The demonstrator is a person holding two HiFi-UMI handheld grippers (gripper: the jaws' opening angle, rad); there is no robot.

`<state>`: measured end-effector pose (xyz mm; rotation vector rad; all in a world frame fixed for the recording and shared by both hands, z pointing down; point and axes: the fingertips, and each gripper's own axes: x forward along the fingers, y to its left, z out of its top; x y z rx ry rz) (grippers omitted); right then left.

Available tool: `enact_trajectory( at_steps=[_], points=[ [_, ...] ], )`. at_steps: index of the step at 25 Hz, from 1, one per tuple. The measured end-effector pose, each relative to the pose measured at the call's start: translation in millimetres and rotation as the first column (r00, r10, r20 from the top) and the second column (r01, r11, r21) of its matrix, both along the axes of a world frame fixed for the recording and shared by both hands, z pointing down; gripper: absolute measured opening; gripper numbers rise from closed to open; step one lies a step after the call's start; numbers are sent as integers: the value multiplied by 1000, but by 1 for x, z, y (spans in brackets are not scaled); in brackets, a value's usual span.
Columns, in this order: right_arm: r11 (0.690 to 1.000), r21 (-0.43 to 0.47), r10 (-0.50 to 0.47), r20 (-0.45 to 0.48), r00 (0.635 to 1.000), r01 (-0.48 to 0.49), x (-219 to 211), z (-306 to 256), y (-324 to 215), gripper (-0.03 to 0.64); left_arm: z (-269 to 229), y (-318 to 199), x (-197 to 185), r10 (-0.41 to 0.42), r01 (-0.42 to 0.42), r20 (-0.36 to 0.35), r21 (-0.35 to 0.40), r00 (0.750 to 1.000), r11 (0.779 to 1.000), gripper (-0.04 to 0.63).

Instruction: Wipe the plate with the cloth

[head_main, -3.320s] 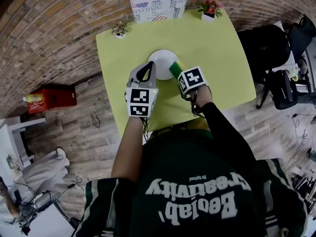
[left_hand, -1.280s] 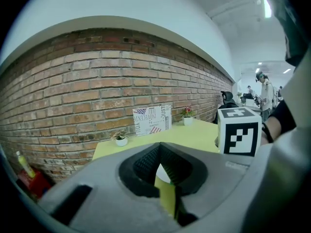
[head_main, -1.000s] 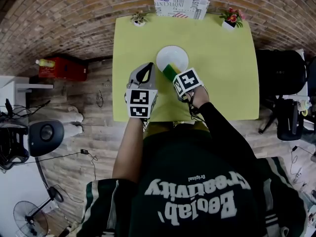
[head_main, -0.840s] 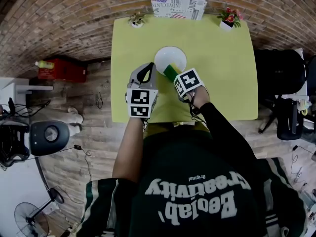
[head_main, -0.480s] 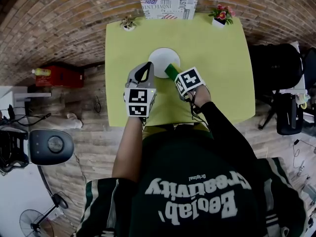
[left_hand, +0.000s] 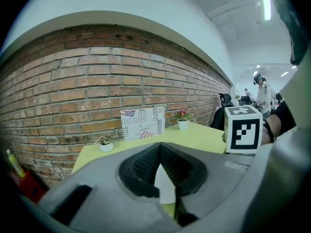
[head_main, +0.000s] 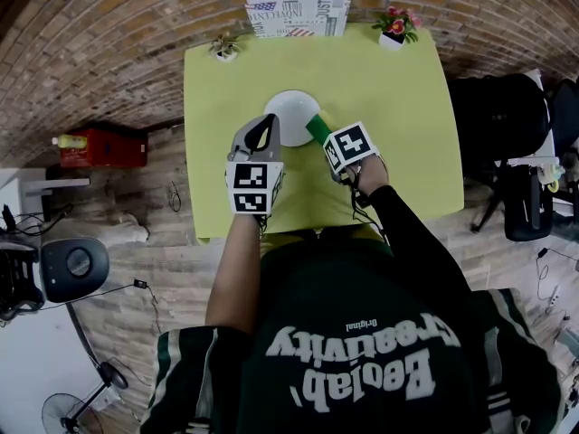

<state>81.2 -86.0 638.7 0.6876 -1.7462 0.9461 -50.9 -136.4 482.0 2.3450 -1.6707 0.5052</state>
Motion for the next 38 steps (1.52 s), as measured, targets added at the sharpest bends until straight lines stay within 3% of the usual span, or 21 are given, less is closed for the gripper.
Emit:
enact_trajectory(
  at_steps=[11,16,25,38],
  points=[
    [998,58,-44,75,996,40,-41,-16,-22,140,3,4,-30,-59,59,4,-4,998,998,5],
    [998,35,-55,129,990,51,-80,-22,-28,140,2,12,-55,-111,111,13,-8,994,994,5],
    [991,28,-133,144,981,130,-131,-16,-28,140,10,30,-96,-203,204,22,-31,979,979,5],
    [995,-9,-92,162,983,95,-128,-9,-26,140,16,34,-88,-195,196,30,-49,980,979,5]
  ],
)
